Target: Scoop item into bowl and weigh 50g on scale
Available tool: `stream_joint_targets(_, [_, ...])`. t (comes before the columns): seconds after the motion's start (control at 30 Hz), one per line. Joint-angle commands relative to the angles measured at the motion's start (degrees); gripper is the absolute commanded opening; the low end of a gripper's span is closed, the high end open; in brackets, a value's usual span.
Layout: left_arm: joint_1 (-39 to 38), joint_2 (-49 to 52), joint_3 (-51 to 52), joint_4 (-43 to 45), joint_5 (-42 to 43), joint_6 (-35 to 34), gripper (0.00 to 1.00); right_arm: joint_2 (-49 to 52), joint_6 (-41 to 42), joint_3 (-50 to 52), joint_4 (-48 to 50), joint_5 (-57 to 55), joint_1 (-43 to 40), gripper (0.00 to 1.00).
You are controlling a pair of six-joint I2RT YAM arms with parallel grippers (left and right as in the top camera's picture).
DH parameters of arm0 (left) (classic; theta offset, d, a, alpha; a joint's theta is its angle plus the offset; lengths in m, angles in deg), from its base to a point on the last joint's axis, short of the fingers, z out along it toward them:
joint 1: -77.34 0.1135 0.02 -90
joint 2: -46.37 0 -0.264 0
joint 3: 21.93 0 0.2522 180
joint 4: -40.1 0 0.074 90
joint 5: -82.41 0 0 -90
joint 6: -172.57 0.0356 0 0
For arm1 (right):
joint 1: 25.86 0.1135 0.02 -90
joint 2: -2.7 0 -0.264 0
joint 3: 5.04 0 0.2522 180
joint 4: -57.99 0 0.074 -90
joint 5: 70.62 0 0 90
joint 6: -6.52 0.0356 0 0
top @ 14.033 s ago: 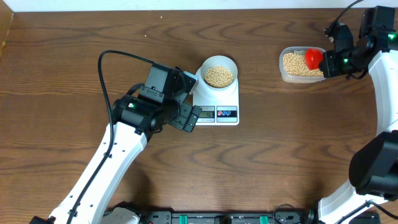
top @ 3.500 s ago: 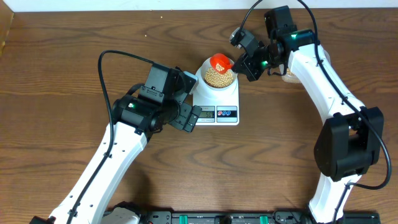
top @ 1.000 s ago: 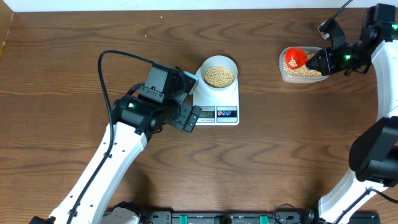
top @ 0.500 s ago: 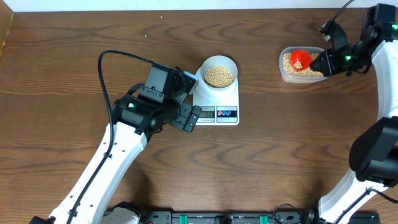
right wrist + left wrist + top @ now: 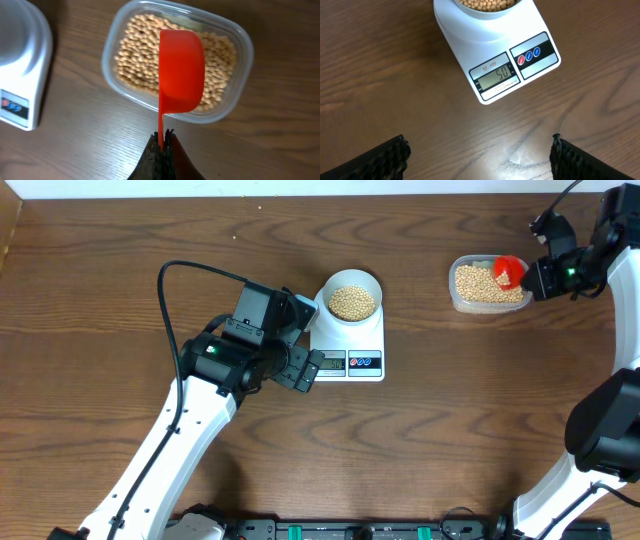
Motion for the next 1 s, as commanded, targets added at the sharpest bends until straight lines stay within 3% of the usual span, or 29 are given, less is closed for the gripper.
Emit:
stream_joint_targets(0.0, [0.2,0.3,0.2,-0.1,-0.5,0.1,0.92,-1.5,0.3,-1.2,0.2,-4.8,-0.1,0.01])
stream_joint_targets(0.97, [0.2,0.3,0.2,-0.1,-0.5,0.1,0.92,-1.5,-0.9,-1.2,2.6,-22.0,8.3,0.01])
